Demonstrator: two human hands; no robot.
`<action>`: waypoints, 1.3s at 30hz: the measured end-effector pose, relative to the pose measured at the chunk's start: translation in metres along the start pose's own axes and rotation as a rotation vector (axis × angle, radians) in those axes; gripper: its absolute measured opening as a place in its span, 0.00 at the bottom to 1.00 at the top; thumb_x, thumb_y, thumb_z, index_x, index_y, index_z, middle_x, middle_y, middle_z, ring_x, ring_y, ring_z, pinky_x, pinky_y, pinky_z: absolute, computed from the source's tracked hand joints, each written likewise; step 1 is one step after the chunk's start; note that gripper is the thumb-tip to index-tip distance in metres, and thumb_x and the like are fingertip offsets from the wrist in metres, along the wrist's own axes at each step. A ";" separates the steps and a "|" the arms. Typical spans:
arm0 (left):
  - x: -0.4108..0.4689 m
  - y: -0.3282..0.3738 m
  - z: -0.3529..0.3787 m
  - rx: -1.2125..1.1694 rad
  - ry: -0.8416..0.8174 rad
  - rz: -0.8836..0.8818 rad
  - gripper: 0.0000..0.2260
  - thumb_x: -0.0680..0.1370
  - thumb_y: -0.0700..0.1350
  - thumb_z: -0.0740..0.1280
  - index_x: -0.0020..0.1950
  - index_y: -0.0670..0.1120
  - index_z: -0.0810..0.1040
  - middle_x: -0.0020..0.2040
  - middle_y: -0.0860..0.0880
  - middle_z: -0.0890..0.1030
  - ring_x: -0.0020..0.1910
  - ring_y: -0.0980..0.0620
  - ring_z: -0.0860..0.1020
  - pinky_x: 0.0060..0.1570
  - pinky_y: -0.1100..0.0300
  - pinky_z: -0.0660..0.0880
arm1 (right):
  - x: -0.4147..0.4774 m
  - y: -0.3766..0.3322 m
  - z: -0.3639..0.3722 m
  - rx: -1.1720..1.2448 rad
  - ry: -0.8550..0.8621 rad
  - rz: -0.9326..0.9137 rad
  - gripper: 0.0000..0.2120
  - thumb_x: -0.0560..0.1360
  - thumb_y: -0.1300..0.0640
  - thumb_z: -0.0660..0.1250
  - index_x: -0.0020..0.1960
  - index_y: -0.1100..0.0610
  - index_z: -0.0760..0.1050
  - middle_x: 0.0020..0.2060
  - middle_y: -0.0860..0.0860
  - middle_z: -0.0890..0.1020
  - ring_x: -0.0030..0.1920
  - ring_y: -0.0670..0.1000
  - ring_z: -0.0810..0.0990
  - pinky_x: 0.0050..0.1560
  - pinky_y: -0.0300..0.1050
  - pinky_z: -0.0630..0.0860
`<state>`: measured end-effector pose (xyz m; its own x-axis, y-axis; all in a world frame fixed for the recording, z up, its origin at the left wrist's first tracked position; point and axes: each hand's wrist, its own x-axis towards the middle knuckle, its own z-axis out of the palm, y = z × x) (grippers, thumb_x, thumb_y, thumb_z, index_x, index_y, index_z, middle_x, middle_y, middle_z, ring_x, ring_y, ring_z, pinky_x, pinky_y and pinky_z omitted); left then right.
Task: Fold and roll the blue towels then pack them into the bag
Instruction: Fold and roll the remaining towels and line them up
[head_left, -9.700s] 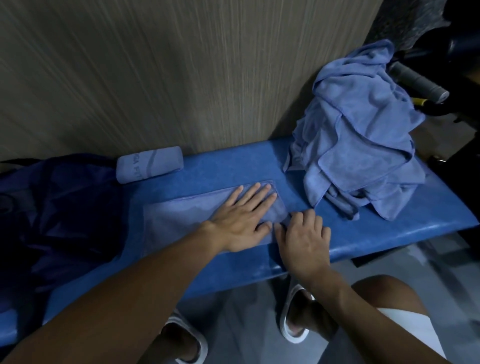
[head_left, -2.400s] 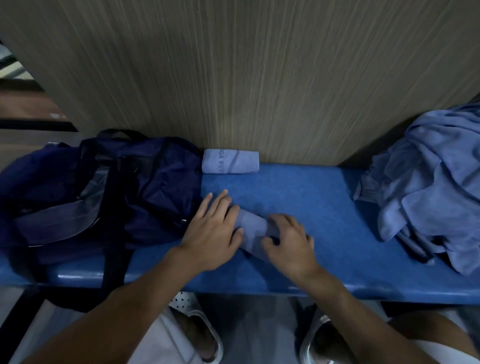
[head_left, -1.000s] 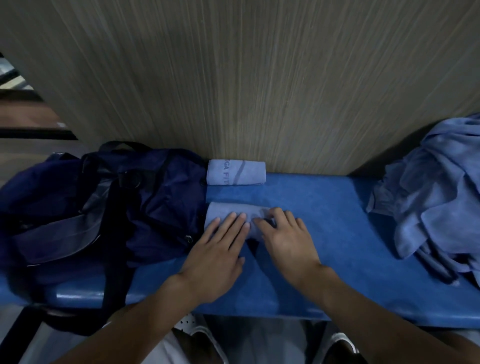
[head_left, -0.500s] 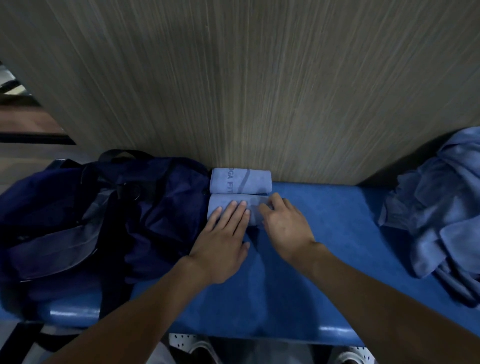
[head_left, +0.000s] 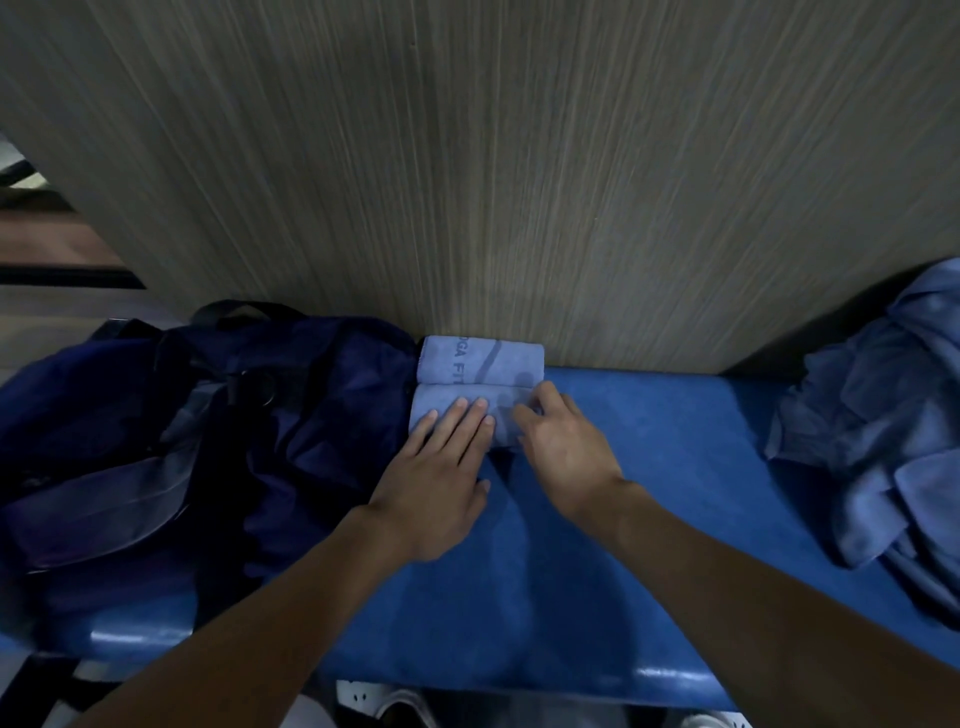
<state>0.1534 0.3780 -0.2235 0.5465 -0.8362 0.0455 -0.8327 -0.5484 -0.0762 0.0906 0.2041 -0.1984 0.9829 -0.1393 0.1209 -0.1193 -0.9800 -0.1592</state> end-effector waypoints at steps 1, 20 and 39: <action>0.000 0.000 -0.001 -0.002 -0.009 -0.003 0.32 0.78 0.57 0.39 0.80 0.42 0.45 0.80 0.46 0.41 0.78 0.48 0.38 0.77 0.48 0.44 | 0.002 0.000 0.000 0.006 -0.003 0.000 0.12 0.75 0.64 0.67 0.56 0.56 0.71 0.58 0.54 0.67 0.53 0.53 0.71 0.43 0.44 0.76; 0.035 0.058 -0.088 -0.156 0.141 0.034 0.27 0.76 0.52 0.46 0.66 0.42 0.75 0.64 0.44 0.76 0.64 0.43 0.74 0.63 0.47 0.71 | -0.065 0.052 -0.100 -0.152 0.024 0.041 0.12 0.76 0.55 0.62 0.58 0.57 0.76 0.59 0.56 0.72 0.58 0.59 0.73 0.56 0.52 0.70; 0.185 0.307 -0.185 -0.435 0.194 0.260 0.16 0.78 0.46 0.62 0.65 0.46 0.75 0.62 0.45 0.77 0.60 0.42 0.76 0.57 0.46 0.73 | -0.209 0.240 -0.203 0.107 0.113 0.679 0.21 0.80 0.53 0.59 0.73 0.49 0.66 0.71 0.52 0.65 0.70 0.61 0.59 0.65 0.59 0.63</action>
<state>-0.0177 0.0540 -0.0543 0.3252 -0.9074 0.2664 -0.9207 -0.2394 0.3083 -0.1724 -0.0302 -0.0630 0.6740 -0.7362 0.0605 -0.6825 -0.6520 -0.3303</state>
